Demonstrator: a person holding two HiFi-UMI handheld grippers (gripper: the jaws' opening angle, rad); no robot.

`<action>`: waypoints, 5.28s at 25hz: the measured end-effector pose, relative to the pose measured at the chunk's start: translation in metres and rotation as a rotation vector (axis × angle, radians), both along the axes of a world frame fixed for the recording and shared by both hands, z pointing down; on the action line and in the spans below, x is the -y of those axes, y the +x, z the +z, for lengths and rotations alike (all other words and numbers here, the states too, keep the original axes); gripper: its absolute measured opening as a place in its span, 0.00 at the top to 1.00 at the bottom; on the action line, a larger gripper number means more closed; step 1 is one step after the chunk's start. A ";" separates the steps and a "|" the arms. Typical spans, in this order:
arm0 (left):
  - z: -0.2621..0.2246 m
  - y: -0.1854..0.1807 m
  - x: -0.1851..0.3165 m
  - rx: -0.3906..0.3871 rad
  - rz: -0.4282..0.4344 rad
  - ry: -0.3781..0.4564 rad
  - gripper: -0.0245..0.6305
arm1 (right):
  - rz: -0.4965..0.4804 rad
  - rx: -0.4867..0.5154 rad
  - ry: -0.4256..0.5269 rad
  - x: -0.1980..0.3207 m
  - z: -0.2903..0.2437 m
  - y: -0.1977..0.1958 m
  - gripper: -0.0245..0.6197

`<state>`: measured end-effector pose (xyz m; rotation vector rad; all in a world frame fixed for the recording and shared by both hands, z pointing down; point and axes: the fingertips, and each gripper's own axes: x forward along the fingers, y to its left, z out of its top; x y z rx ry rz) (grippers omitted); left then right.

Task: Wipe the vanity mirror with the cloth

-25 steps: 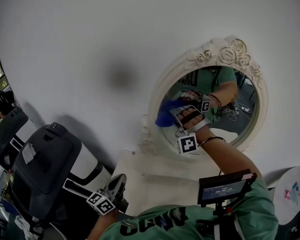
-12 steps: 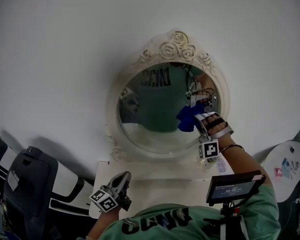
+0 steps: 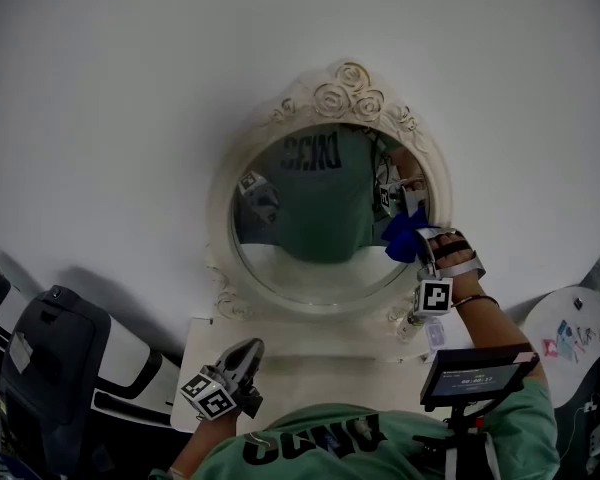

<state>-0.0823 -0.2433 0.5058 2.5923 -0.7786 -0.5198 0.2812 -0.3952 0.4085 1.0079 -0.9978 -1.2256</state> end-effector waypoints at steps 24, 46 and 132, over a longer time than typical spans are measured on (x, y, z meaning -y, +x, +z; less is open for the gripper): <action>0.025 -0.188 -0.052 -0.015 -0.391 -0.075 0.96 | -0.619 0.036 -0.039 0.055 0.022 -0.400 0.88; -0.001 0.004 0.003 0.004 0.000 -0.017 0.96 | -0.117 0.005 -0.037 0.001 0.035 -0.031 0.88; 0.035 -0.195 -0.076 -0.028 -0.398 -0.094 0.96 | -0.499 -0.031 -0.233 0.048 0.142 -0.369 0.88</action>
